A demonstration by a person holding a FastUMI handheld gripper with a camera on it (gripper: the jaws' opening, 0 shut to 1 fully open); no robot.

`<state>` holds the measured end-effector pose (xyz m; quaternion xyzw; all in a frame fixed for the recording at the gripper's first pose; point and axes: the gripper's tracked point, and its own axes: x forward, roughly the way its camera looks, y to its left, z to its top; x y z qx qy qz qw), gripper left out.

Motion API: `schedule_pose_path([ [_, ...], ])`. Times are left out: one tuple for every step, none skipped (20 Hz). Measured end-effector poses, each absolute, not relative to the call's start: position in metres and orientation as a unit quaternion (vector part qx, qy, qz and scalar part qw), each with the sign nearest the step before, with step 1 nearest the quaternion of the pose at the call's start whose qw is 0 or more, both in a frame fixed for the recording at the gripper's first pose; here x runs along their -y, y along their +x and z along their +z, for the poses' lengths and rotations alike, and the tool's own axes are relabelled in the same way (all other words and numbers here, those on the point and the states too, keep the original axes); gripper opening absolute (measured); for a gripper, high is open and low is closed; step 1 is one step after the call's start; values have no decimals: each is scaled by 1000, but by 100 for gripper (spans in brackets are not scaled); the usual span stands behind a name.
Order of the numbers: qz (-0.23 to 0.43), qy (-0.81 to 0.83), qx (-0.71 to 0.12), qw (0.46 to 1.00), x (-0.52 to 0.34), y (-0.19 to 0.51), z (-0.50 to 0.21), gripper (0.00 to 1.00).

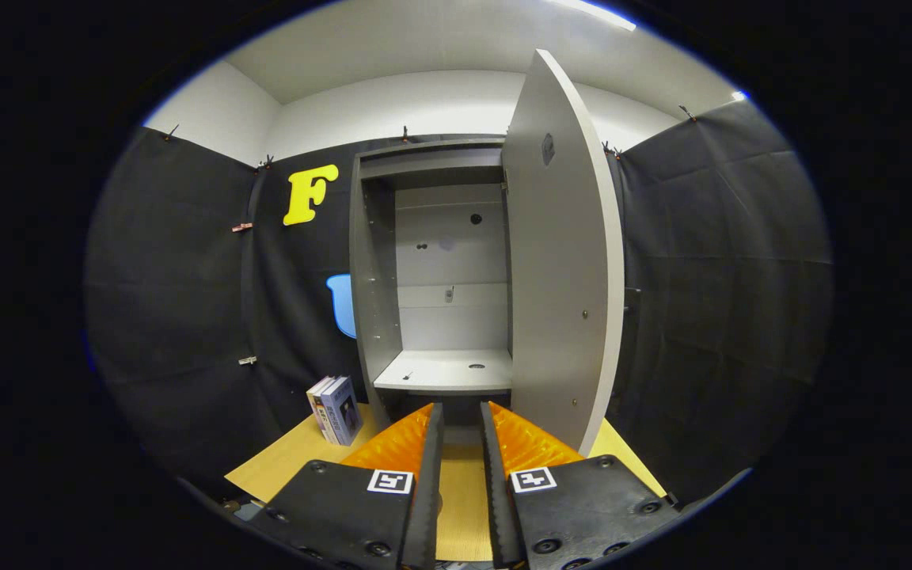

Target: Open the shoe cabinet door, grab the shoes and put them into the shoe cabinet, then close the shoe cabinet door.

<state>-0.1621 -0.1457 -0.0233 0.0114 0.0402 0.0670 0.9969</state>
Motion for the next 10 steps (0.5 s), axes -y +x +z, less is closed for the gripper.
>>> schedule_pose_path([
  [73, 12, -41, 996, 143, -161, -25, 30],
  [81, 13, -42, 996, 139, -161, -28, 30],
  [90, 14, -42, 995, 133, -159, -31, 30],
  [96, 13, -43, 994, 129, -158, -35, 30],
  [103, 12, -46, 994, 125, -159, -40, 30],
  [109, 12, -51, 993, 120, -158, -47, 30],
  [113, 11, -55, 992, 114, -155, -54, 30],
  [119, 12, -61, 991, 106, -154, -62, 30],
  [121, 12, -66, 990, 98, -151, -72, 30],
  [120, 9, -74, 990, 91, -147, -84, 30],
])
